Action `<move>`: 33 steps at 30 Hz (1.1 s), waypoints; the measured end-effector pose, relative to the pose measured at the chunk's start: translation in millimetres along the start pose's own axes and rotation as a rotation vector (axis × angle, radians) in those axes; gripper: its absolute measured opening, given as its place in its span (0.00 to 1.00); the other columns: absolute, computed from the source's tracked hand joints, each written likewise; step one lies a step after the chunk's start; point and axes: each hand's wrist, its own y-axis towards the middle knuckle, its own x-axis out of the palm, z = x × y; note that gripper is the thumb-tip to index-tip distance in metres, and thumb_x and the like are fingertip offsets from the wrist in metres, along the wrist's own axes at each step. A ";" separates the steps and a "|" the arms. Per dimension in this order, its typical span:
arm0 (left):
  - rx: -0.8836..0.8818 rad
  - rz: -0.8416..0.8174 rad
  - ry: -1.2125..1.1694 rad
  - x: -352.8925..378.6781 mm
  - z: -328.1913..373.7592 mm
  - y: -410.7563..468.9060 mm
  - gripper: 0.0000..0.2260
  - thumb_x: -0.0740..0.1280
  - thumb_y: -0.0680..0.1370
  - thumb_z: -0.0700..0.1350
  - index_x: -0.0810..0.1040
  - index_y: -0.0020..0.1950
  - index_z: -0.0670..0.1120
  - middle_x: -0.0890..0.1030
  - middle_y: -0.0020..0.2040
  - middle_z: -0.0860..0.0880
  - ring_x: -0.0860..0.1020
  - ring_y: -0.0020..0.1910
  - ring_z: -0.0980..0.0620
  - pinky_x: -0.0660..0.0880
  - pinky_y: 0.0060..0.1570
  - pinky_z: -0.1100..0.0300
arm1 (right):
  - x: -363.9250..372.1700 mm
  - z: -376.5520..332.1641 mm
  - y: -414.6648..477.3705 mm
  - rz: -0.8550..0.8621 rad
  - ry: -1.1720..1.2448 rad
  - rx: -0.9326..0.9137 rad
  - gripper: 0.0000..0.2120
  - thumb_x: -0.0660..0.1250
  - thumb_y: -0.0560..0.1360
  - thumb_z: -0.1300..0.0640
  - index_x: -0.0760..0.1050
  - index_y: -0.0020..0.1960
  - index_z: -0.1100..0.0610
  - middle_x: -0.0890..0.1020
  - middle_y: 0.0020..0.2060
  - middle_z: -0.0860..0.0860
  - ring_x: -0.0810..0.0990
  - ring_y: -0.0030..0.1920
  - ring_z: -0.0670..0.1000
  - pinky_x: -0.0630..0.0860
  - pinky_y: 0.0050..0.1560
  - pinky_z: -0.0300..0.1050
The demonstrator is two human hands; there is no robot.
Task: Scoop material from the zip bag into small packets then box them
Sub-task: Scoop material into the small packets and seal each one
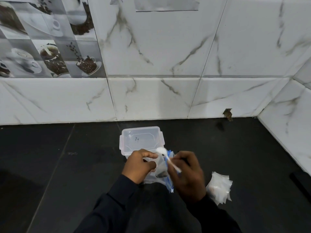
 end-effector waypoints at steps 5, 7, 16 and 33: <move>0.009 0.025 -0.058 -19.2 -40.9 -9.0 0.12 0.71 0.68 0.35 0.85 0.49 0.45 0.80 0.58 0.52 0.81 0.38 0.51 0.80 0.39 0.56 | -32.9 29.8 31.1 0.037 0.115 0.536 0.06 0.76 0.68 0.65 0.81 0.36 0.58 0.79 0.45 0.51 0.80 0.43 0.44 0.71 0.42 0.28; -0.058 0.029 -0.091 -22.4 -66.7 -13.9 0.11 0.71 0.71 0.30 0.85 0.50 0.42 0.75 0.63 0.53 0.81 0.38 0.51 0.78 0.35 0.58 | -31.2 66.9 20.7 -0.069 0.106 0.744 0.05 0.76 0.67 0.63 0.81 0.36 0.61 0.80 0.42 0.54 0.80 0.41 0.44 0.71 0.41 0.31; -0.233 -0.087 -0.286 11.4 -104.2 -13.8 0.08 0.69 0.73 0.27 0.84 0.47 0.35 0.81 0.51 0.41 0.77 0.27 0.53 0.74 0.28 0.63 | 29.3 112.0 -31.7 -0.485 0.060 0.943 0.18 0.70 0.65 0.63 0.65 0.22 0.57 0.65 0.20 0.47 0.63 0.25 0.42 0.62 0.27 0.36; -0.323 -0.157 -0.245 18.0 -131.0 -13.5 0.17 0.63 0.72 0.25 0.85 0.51 0.41 0.85 0.43 0.41 0.76 0.26 0.53 0.73 0.27 0.64 | 79.4 115.2 22.7 -1.102 -0.060 0.637 0.09 0.64 0.73 0.63 0.75 0.34 0.59 0.80 0.34 0.54 0.75 0.34 0.48 0.68 0.36 0.36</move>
